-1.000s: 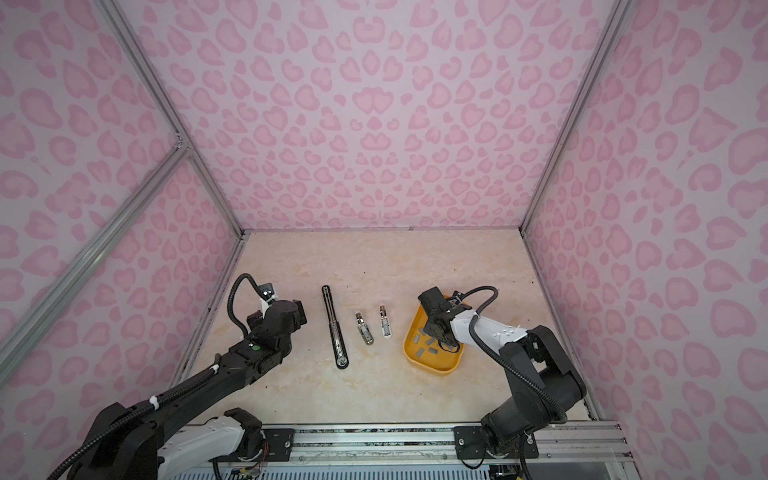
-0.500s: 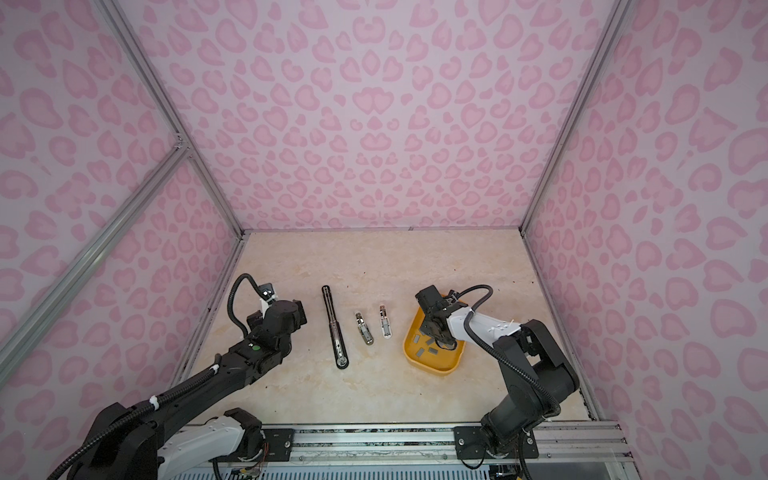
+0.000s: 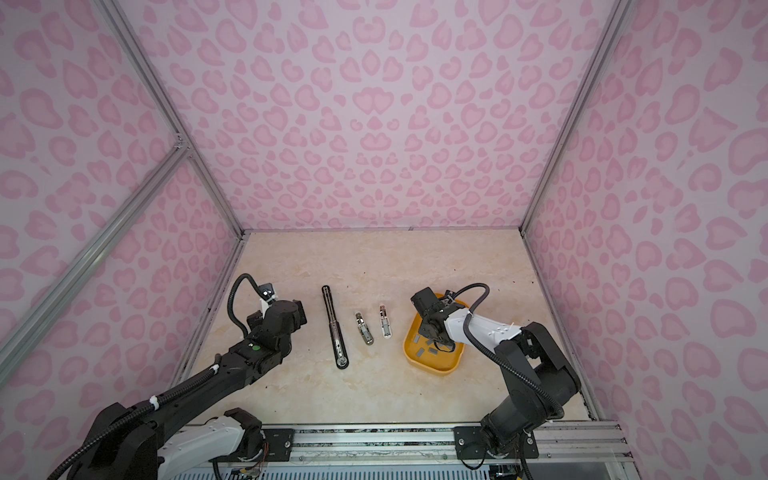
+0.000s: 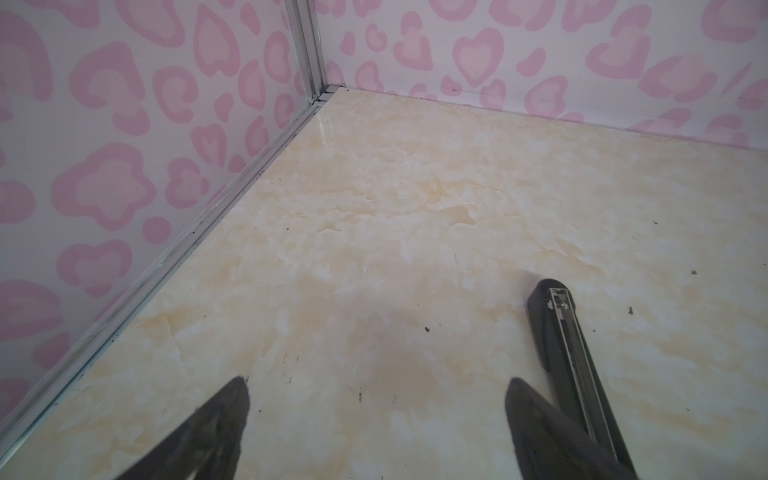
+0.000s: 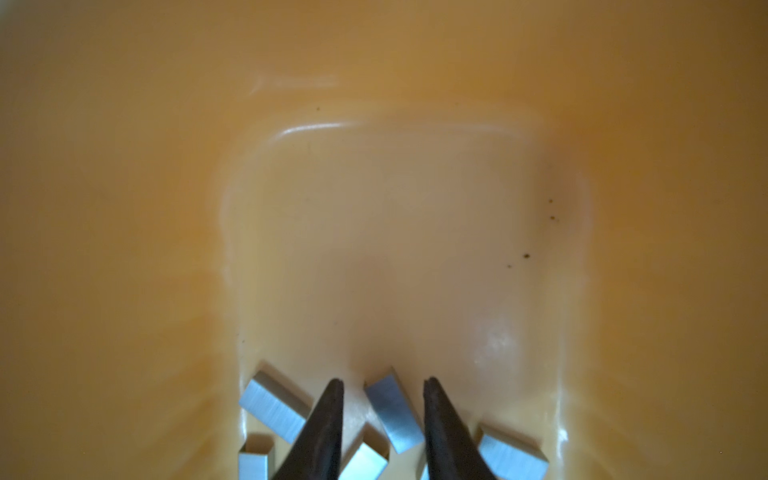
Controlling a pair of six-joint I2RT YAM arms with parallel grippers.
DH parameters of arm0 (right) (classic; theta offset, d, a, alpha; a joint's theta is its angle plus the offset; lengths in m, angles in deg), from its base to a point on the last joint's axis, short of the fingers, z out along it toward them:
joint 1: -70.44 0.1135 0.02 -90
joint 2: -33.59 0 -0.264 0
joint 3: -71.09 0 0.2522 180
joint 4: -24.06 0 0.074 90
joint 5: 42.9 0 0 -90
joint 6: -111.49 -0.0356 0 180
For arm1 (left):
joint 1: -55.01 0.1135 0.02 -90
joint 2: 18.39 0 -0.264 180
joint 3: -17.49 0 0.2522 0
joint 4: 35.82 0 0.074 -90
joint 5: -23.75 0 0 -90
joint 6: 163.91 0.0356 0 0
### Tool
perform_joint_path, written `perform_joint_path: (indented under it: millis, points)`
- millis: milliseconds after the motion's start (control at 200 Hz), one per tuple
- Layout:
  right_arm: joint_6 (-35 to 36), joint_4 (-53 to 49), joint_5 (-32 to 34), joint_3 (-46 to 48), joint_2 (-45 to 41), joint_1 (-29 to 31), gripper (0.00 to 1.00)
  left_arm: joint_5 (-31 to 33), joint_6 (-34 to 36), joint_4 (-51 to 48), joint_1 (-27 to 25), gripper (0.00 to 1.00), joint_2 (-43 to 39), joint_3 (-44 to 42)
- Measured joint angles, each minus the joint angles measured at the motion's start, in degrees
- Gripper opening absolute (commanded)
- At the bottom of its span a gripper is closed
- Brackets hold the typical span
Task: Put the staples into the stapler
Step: 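Lower the right gripper into the yellow tray and pinch another staple strip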
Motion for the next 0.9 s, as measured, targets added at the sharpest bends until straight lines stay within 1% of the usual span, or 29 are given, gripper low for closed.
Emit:
perform_joint_path:
  millis: [280, 450, 610, 745, 900]
  points:
    - [1.05, 0.33, -0.09, 0.74, 0.81, 0.15, 0.34, 0.0, 0.0, 0.0, 0.0, 0.97, 0.02, 0.0]
    - [1.44, 0.57, 0.0, 0.74, 1.6, 0.17, 0.29, 0.0, 0.0, 0.0, 0.0, 0.97, 0.02, 0.0]
    - [1.44, 1.25, 0.02, 0.74, 1.9, 0.17, 0.21, 0.0, 0.0, 0.0, 0.0, 0.97, 0.02, 0.0]
    - [1.46, 1.51, 0.11, 0.74, 2.08, 0.15, 0.19, 0.0, 0.0, 0.0, 0.0, 0.97, 0.02, 0.0]
    - [1.44, 1.9, 0.2, 0.85, 2.08, 0.02, 0.2, 0.0, 0.0, 0.0, 0.0, 0.97, 0.02, 0.0]
